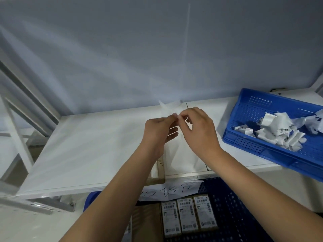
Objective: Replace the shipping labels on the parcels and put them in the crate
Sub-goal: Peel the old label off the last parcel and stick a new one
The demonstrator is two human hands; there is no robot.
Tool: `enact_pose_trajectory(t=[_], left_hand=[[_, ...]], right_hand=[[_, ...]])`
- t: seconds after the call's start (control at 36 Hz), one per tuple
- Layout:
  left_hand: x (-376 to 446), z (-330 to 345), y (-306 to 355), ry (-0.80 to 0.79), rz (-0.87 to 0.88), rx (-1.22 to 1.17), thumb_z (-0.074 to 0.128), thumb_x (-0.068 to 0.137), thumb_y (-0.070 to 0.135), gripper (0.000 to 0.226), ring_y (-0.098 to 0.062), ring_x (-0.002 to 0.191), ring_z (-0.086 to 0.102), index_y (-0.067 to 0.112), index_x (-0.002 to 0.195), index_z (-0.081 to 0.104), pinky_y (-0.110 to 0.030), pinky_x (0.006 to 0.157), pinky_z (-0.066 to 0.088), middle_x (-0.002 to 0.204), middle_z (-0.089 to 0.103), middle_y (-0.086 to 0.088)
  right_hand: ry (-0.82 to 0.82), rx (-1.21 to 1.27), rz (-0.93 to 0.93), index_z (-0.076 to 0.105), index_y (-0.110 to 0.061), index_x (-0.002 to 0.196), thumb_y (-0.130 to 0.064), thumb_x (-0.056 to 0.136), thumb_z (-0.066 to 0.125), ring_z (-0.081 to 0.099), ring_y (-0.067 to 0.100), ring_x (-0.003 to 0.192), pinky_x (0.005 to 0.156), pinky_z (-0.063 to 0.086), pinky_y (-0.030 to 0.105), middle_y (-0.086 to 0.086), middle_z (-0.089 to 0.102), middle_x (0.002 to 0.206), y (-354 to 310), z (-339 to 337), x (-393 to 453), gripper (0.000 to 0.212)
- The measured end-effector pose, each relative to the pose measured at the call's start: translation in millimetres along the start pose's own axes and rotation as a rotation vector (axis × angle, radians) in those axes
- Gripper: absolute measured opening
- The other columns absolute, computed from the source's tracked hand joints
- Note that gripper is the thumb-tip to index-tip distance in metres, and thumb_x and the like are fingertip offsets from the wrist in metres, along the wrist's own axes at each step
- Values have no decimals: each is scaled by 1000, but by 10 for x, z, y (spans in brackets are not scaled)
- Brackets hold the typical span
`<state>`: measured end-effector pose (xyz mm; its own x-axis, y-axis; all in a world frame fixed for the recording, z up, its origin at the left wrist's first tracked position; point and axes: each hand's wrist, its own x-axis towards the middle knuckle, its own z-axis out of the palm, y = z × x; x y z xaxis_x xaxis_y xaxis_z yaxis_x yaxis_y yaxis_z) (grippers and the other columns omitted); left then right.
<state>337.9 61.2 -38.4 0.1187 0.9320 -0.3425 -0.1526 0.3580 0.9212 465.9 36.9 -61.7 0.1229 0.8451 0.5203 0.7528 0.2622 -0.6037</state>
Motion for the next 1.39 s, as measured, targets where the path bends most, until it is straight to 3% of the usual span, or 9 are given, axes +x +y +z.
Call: enact_pose_trajectory(t=[0.08, 0.33, 0.5, 0.69, 0.78, 0.94, 1.08, 1.19, 1.39], left_hand=[[-115, -101, -4, 26, -20, -20, 71, 96, 22, 23, -16, 74, 72, 0, 96, 75, -30, 77, 60, 85, 78, -6], [-441, -414, -39, 52, -34, 31, 71, 94, 10, 14, -22, 80, 66, -3, 95, 76, -32, 78, 60, 86, 71, -12], [-576, -589, -43, 77, -33, 48, 70, 92, 2, 18, -24, 73, 61, 3, 75, 73, -34, 79, 58, 77, 62, -13], [-697, -804, -137, 89, -42, 86, 70, 92, 0, 22, -21, 66, 60, 2, 71, 71, -31, 72, 57, 74, 62, -12], [-685, -928, -156, 108, -35, 163, 70, 93, 2, 21, -24, 71, 58, 3, 72, 68, -33, 72, 55, 84, 62, -18], [-626, -1126, -82, 66, -71, 277, 67, 95, 5, 19, -15, 66, 66, -11, 105, 70, -27, 66, 58, 95, 75, -18], [-555, -1129, -76, -43, -105, 281, 64, 97, 4, 15, -18, 74, 63, -5, 104, 72, -26, 67, 57, 102, 75, -16], [-464, -1101, -158, -138, -109, 392, 63, 98, 5, 14, -20, 82, 62, 5, 105, 76, -28, 72, 56, 112, 75, -14], [-281, -1069, -226, -172, -130, 506, 66, 97, 4, 16, -14, 74, 59, 5, 108, 77, -28, 74, 55, 106, 77, -10]], right_hand=[[-45, -7, -18, 67, -15, 96, -30, 97, 60, 55, 12, 91, 72, 42, 23, -4, 62, 95, -36, -11, -78, 17], [-143, 21, -103, 68, -15, 100, -22, 92, 71, 56, 11, 95, 77, 50, 30, -6, 62, 97, -242, 40, -327, 11], [-168, 29, -114, 69, -14, 99, -27, 93, 70, 57, 13, 93, 76, 51, 31, -5, 63, 96, -370, 86, -455, 15], [-314, 54, -63, 68, -14, 103, -29, 92, 72, 53, 6, 95, 77, 38, 8, -7, 61, 100, -487, 89, -669, 19], [-361, 80, -22, 68, -17, 103, -25, 94, 70, 53, 1, 92, 79, 39, 9, -10, 61, 99, -449, 94, -756, 12], [-334, 320, 337, 71, -23, 91, -17, 97, 64, 61, -1, 81, 71, 45, 8, -14, 70, 84, -370, 23, -741, 12], [-343, 534, 670, 73, -17, 90, -12, 100, 58, 66, 14, 76, 71, 58, 28, -2, 72, 86, -288, 55, -608, 19], [-387, 741, 956, 72, -5, 97, -18, 103, 56, 72, 26, 82, 83, 62, 42, 8, 77, 88, -236, 116, -502, 22], [-357, 731, 960, 73, -5, 104, -22, 99, 63, 75, 24, 88, 79, 61, 35, 6, 78, 94, -67, 278, -302, 21]])
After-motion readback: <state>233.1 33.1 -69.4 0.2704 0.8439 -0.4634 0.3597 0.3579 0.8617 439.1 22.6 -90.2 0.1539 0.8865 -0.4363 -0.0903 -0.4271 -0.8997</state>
